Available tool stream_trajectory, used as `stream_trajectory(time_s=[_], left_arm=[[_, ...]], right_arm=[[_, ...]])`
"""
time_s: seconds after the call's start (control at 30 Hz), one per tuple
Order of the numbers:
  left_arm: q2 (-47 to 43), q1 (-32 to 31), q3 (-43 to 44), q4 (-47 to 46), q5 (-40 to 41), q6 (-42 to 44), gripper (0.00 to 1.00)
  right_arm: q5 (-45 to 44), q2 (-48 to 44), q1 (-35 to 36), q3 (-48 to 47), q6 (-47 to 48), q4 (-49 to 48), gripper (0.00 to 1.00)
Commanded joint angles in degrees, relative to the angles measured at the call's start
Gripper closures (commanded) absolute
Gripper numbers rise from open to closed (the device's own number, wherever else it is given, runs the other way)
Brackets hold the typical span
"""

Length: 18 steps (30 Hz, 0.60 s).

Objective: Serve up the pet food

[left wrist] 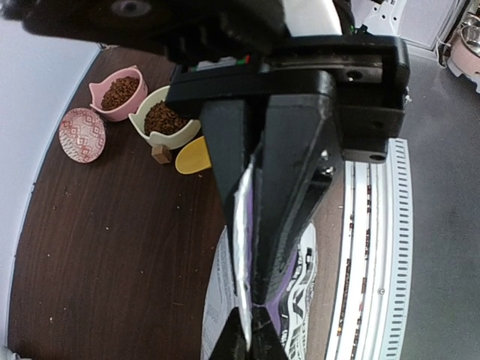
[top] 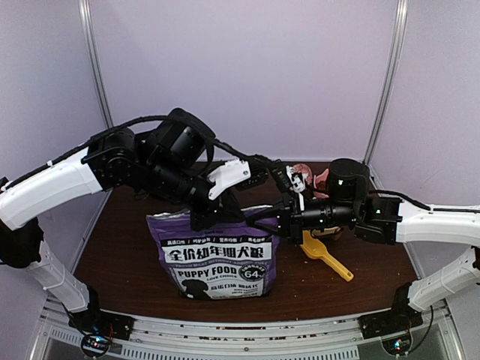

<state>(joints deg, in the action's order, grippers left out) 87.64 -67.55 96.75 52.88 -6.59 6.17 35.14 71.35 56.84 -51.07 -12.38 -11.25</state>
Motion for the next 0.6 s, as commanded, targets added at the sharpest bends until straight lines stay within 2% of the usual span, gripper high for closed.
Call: stream_trajectory(time_s=[0.0,0.1,0.2,0.33,0.4,0.57], left_arm=[[-1.7,-0.1,-0.8,0.1,1.5,0.2,0.83],[-3.4,0.1,-2.5,0.5,2.9,0.1,0.74],[-4.5,0.7,-3.8,1.0,3.1,-0.1,0.73],[-4.5,0.7,-4.2,1.2,2.3,-0.1,0.99],[-4.3,0.7,-4.0,1.2,1.9,-0.1,1.00],[-3.9,0.7,-3.4,1.2,1.8,0.1,1.00]], right_arm=[[-0.4,-0.5,0.1,-1.7,0.2,-2.4,1.00],[-1.0,-1.4,0.1,-1.0,0.3,-2.1,1.00],[-1.1,-1.8,0.0,-0.7,0.3,-2.0,1.00],[-0.5,-1.1,0.0,-1.1,-0.2,-2.6,1.00],[0.1,-0.5,0.1,-1.6,-0.6,-3.3,0.98],[1.2,1.3,0.2,-2.8,-1.3,-4.7,0.86]])
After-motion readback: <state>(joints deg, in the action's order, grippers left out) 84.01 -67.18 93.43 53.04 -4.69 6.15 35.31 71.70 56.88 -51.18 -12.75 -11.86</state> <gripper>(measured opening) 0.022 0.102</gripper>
